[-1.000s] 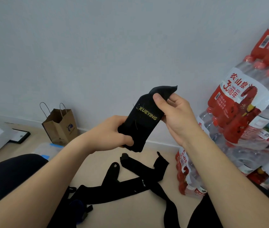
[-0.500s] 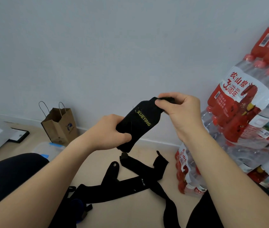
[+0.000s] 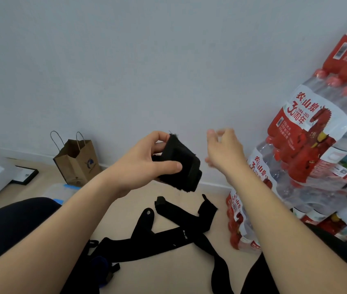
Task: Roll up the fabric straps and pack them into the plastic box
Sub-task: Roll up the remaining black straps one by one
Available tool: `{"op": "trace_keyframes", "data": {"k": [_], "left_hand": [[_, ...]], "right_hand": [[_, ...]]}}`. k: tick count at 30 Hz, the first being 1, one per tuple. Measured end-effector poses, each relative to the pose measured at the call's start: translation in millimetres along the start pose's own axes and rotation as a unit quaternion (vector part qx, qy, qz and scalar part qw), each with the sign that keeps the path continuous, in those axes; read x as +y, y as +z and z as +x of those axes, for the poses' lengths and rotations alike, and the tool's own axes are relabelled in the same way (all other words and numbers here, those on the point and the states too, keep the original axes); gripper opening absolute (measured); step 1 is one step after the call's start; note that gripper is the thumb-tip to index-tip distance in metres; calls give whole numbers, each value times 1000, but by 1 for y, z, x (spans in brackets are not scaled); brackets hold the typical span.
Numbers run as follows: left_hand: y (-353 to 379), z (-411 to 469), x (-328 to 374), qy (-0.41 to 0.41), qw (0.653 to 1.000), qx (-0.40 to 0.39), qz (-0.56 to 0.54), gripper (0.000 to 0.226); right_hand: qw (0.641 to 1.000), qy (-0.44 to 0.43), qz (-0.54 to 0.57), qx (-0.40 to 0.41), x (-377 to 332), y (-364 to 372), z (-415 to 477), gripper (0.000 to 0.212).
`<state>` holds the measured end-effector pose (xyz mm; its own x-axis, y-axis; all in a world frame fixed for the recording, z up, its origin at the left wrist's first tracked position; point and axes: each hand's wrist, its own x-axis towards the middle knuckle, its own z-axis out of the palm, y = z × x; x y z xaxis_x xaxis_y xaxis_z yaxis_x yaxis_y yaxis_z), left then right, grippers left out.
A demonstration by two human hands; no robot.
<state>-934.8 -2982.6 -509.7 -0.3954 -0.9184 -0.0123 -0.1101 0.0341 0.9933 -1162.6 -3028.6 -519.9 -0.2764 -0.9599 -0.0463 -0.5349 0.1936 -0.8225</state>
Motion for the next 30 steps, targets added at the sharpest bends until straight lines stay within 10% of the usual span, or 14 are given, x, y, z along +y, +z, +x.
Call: {"op": "trace_keyframes", "data": {"k": [2, 5, 11, 15, 25, 30], "left_hand": [[-1, 0, 0, 13, 999, 29, -11, 36], [-3, 1, -1, 21, 999, 47, -8, 33], [3, 5, -6, 100, 953, 183, 218, 39], [22, 2, -14, 119, 938, 166, 280, 94], [32, 6, -20, 153, 865, 253, 405, 74], [36, 8, -18, 205, 882, 260, 335, 76]], "right_hand": [[966, 148, 85, -193, -8, -2, -11, 73], [917, 119, 174, -338, -15, 1, -27, 59], [911, 97, 324, -237, -22, 16, -43, 29], [929, 65, 320, -176, -19, 25, -48, 17], [914, 40, 402, -36, -18, 16, -34, 11], [926, 23, 377, 16, -12, 11, -23, 10]]}}
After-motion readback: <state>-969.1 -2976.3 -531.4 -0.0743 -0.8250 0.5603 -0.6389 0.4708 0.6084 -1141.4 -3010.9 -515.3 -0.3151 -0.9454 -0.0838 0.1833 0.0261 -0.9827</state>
